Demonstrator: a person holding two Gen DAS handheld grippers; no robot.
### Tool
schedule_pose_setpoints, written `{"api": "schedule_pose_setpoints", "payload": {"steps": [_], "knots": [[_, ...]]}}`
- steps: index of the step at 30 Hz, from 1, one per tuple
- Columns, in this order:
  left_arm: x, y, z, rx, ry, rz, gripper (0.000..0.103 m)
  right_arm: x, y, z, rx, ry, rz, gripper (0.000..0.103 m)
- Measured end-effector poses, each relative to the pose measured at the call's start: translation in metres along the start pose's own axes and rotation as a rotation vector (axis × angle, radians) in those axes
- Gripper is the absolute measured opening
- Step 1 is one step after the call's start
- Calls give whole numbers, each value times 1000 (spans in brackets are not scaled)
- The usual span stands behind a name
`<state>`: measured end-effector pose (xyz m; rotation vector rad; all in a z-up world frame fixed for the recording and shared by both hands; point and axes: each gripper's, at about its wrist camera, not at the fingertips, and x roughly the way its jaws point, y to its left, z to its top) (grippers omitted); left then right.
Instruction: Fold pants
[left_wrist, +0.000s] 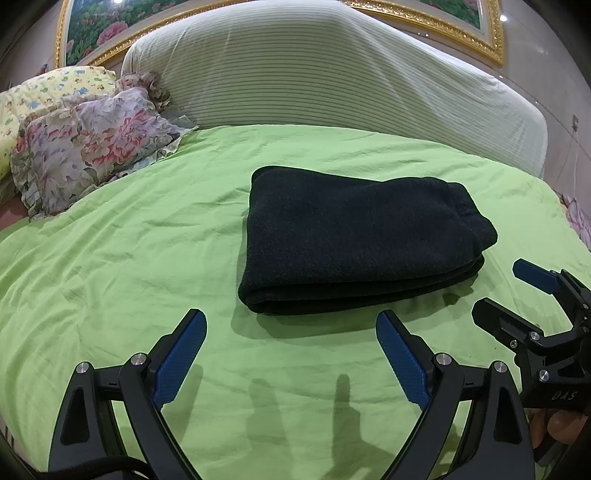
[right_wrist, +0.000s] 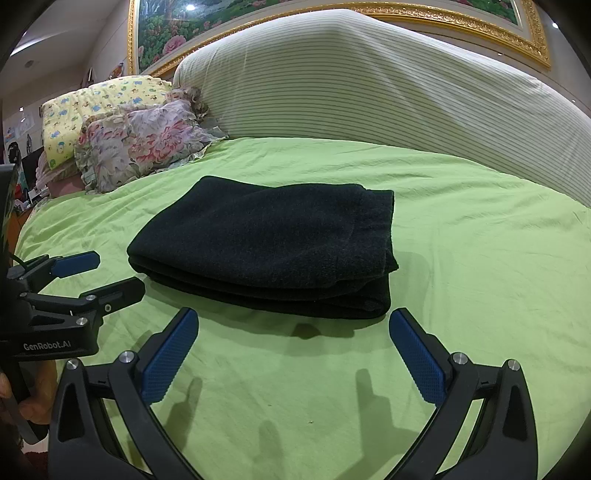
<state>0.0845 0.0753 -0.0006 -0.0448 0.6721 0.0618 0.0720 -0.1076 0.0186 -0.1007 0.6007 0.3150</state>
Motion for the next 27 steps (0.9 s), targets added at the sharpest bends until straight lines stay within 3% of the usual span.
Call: {"api": "schedule_pose_setpoints", "payload": {"steps": [27], "knots": [[-4,1,2,8,-16,-16,94,-1,-3,0,-2,-21,-5,103]]}}
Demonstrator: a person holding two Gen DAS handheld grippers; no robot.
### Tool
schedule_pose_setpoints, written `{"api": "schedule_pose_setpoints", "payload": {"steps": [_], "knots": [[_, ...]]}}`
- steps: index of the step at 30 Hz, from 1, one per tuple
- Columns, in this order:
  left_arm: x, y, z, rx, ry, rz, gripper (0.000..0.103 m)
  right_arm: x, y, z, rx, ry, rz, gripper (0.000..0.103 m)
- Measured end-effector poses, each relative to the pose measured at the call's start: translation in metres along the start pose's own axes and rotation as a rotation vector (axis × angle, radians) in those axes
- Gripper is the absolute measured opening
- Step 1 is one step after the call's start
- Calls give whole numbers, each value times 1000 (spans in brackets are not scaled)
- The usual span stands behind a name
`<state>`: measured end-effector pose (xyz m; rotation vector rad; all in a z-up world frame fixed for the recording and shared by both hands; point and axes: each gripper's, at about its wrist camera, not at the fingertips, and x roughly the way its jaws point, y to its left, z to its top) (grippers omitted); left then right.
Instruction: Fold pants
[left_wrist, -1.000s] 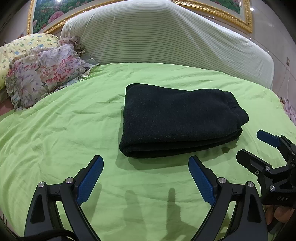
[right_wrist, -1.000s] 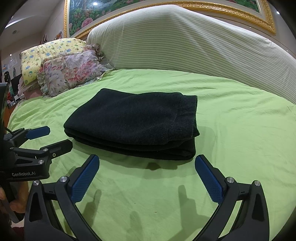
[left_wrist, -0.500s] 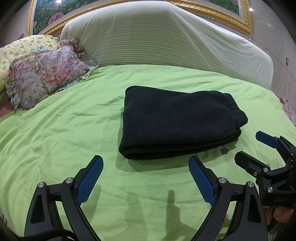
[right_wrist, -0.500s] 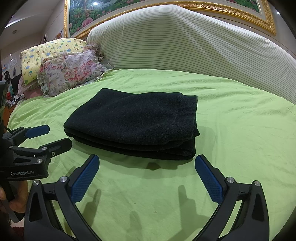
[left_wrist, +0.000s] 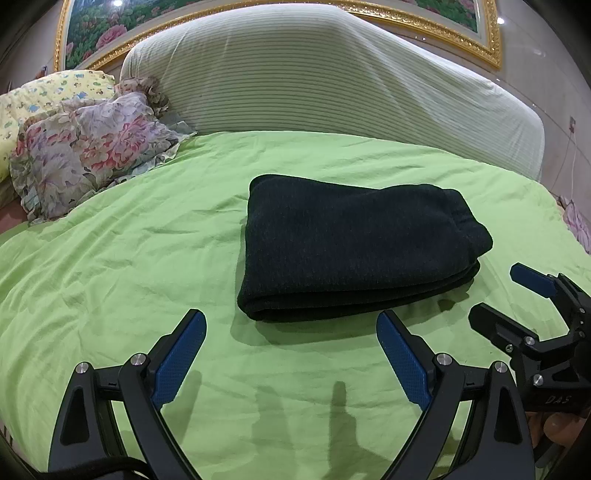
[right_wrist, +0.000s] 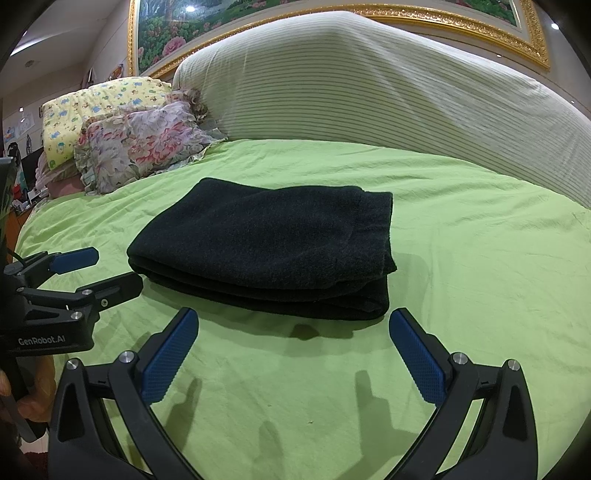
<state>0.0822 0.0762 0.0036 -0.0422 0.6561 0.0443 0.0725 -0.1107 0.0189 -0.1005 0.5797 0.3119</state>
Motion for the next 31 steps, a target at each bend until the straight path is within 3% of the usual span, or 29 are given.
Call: {"api": "schedule_pose_setpoints", "payload": {"steps": [31], "knots": [[-1,0,4,-16,11,17,94,1,-6,0,4,-19,-3,103]]}}
